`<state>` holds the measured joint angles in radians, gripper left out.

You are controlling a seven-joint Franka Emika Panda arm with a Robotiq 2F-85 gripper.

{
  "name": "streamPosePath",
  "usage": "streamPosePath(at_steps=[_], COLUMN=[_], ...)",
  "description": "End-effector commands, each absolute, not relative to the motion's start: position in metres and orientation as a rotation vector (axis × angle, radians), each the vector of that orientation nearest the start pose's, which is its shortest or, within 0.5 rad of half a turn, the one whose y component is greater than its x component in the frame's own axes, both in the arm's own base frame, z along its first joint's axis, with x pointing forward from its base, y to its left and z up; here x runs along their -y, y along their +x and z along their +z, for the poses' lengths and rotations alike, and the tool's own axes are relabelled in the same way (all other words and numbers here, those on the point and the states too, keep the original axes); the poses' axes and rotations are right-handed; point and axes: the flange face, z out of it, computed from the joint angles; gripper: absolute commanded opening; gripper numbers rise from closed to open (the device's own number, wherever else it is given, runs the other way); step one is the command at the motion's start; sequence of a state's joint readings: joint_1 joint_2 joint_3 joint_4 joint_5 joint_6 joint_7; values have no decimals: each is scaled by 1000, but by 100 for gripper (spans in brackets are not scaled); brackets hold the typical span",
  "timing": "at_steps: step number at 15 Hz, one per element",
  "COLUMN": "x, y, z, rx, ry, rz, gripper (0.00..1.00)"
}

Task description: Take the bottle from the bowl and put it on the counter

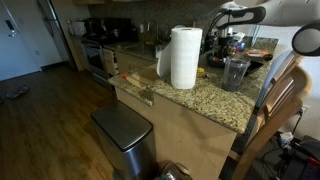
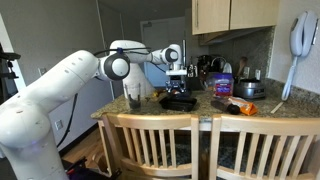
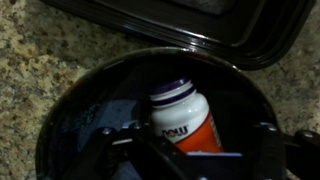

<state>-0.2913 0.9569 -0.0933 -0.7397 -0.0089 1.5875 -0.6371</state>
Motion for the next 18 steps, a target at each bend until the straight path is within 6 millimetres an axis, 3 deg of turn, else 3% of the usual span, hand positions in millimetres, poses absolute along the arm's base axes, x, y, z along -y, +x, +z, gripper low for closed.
streamPosePath(at_steps=[1,4,9,11,18], x=[263,264,266,267,269], y=[728,729,735,741,756], z=[368,368,372,386,469], rx=[436,428,361,250,97], ry=[-3107,-3112,-3117,-3080,-3079], rz=[170,152,47,-112,-645], gripper=[53,32,31,31,31])
